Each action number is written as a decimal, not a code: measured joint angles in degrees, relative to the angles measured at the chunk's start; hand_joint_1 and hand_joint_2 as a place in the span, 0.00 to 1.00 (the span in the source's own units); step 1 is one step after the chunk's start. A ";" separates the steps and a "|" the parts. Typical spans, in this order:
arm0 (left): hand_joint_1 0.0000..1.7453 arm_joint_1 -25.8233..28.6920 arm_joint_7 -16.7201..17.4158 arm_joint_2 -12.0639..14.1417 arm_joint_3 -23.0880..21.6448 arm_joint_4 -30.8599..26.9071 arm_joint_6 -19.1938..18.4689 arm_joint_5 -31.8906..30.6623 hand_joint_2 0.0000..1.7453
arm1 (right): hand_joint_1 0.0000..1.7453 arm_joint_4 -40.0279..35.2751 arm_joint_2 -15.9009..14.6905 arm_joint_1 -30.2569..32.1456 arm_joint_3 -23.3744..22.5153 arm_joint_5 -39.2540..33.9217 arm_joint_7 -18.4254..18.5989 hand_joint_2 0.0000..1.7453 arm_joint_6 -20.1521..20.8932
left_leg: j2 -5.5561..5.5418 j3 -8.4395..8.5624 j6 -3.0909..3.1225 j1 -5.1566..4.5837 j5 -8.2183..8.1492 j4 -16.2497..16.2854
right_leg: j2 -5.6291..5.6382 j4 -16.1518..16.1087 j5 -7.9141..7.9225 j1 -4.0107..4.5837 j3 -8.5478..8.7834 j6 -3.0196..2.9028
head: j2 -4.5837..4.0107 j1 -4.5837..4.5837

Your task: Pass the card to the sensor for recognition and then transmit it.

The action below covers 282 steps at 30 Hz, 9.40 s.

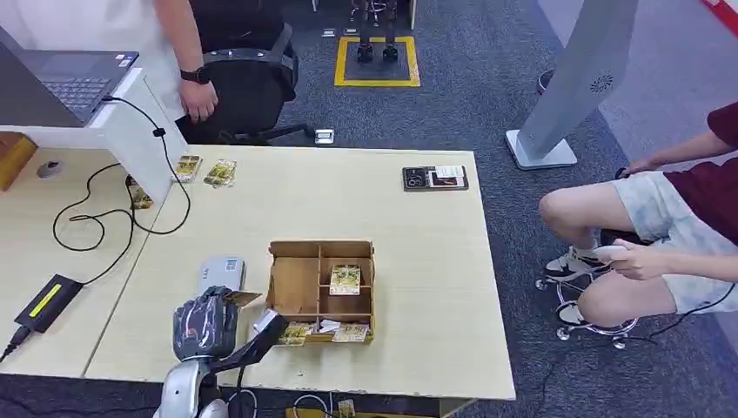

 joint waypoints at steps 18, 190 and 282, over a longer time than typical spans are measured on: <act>1.00 -1.05 -0.04 1.46 -2.43 1.01 -2.10 3.89 1.00 | 0.00 -2.67 1.29 0.18 -1.25 1.11 -0.20 1.00 1.38 | -0.01 0.07 0.00 0.00 0.00 0.00 | -0.01 0.00 0.00 0.00 0.09 0.00 | 0.00 0.00; 0.00 5.53 -17.35 15.28 -27.56 -17.07 2.56 9.88 1.00 | 0.00 -5.44 3.21 0.40 -6.58 4.04 -4.35 1.00 1.31 | 0.00 0.03 -0.01 0.00 0.00 -0.01 | 0.01 0.00 -0.02 0.00 0.03 0.00 | 0.00 0.00; 1.00 -0.03 -5.86 6.21 -20.80 -19.02 9.18 2.03 1.00 | 0.00 -12.83 7.54 0.08 -9.51 7.08 -3.34 1.00 3.34 | -0.02 0.04 -0.02 0.00 0.02 -0.01 | -0.01 0.01 0.00 0.00 0.05 -0.01 | 0.00 0.00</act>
